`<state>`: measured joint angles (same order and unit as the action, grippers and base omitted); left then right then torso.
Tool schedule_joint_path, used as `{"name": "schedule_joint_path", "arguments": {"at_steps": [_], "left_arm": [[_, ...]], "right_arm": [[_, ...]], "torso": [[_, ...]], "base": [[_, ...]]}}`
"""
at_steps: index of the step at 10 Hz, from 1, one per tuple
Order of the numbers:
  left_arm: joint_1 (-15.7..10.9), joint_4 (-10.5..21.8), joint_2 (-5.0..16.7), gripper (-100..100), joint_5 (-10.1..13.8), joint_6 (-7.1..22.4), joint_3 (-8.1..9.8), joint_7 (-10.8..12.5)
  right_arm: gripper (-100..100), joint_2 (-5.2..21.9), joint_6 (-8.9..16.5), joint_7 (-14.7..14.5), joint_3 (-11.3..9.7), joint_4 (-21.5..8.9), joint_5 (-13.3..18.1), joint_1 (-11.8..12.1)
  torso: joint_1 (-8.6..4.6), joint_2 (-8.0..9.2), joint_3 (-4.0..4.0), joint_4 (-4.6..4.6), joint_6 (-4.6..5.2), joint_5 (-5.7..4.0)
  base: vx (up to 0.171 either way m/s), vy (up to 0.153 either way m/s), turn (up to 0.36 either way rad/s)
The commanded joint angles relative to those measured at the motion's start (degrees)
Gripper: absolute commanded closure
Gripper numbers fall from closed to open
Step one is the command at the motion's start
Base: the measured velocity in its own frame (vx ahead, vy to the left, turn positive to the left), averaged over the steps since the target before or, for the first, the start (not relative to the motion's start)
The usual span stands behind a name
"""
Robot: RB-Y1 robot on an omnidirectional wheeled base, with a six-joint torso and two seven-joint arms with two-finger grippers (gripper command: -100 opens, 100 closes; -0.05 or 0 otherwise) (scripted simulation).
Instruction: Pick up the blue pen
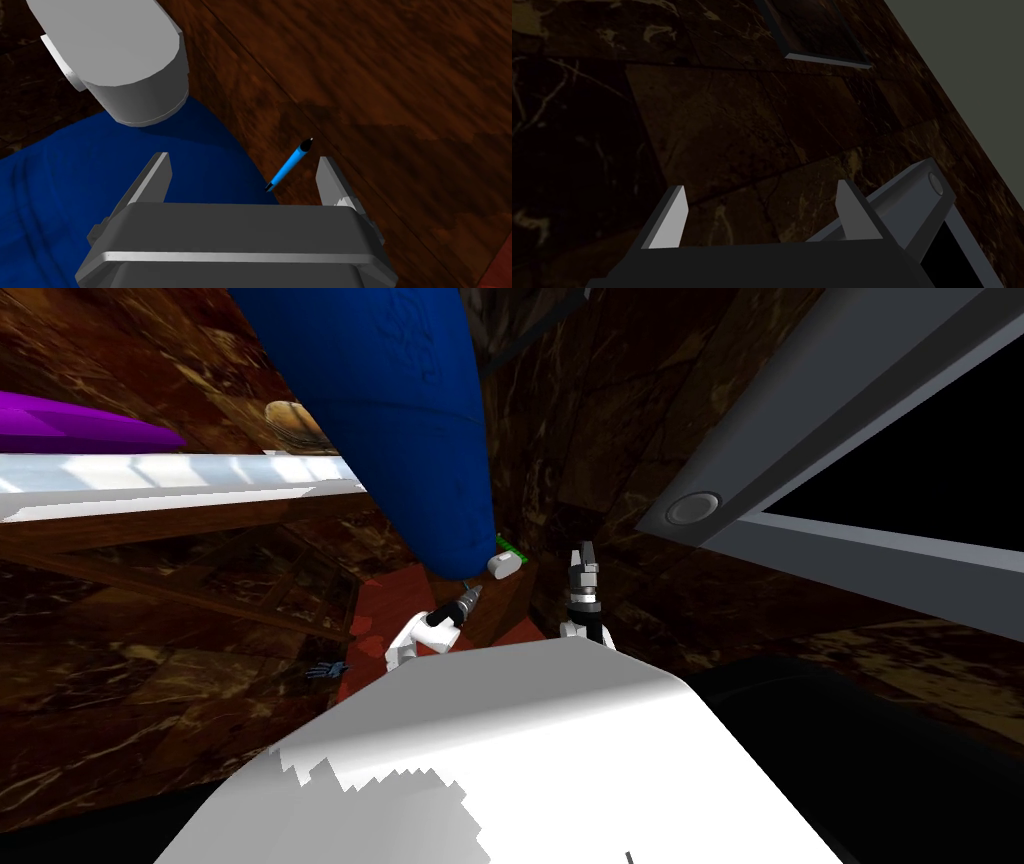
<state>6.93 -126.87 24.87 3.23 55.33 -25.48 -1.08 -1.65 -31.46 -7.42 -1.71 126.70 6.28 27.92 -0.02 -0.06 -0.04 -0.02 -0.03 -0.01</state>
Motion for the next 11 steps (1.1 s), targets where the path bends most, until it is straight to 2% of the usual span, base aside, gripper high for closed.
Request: {"name": "schedule_joint_path", "arguments": {"at_steps": [1,2,4,5,8,11], "left_arm": [[-0.8,0.3,1.3,-100,-0.2,2.9,-1.21,0.1],[-0.8,0.3,1.3,-100,-0.2,3.9,-1.21,0.1],[-1.9,0.8,2.6,-100,-0.3,7.5,-2.64,0.2],[-1.9,0.8,2.6,-100,-0.3,8.2,-2.64,0.2],[-3.3,1.3,4.2,-100,-0.5,13.2,-4.27,0.3],[-4.2,1.4,5.2,-100,-0.7,16.5,-5.34,0.3]], "right_arm": [[0,0.0,0.0,0.0,0.0,0.0,0.0,0.0],[0,0.0,0.0,0.0,0.0,0.0,0.0,0.0],[0,0.0,0.0,0.0,0.0,0.0,0.0,0.0],[0,0.0,0.0,0.0,0.0,0.0,0.0,0.0],[0,0.0,0.0,0.0,0.0,0.0,0.0,0.0],[0,0.0,0.0,0.0,0.0,0.0,0.0,0.0]], "torso": [[0.0,0.0,0.0,0.0,0.0,0.0],[0.0,-0.01,-0.01,0.0,0.0,0.0],[0.01,-0.01,0.0,0.0,-0.01,0.0],[0.0,-0.02,-0.01,0.0,0.0,0.0],[0.01,-0.03,-0.02,-0.01,-0.01,0.0],[0.02,0.09,0.05,0.02,-0.02,0.0]], "base": [[0.024,-0.002,-0.097],[0.02,0.0,-0.034],[0.023,-0.001,-0.069],[0.021,-0.002,-0.029],[0.02,-0.001,-0.044],[-0.002,0.003,-0.008]]}}
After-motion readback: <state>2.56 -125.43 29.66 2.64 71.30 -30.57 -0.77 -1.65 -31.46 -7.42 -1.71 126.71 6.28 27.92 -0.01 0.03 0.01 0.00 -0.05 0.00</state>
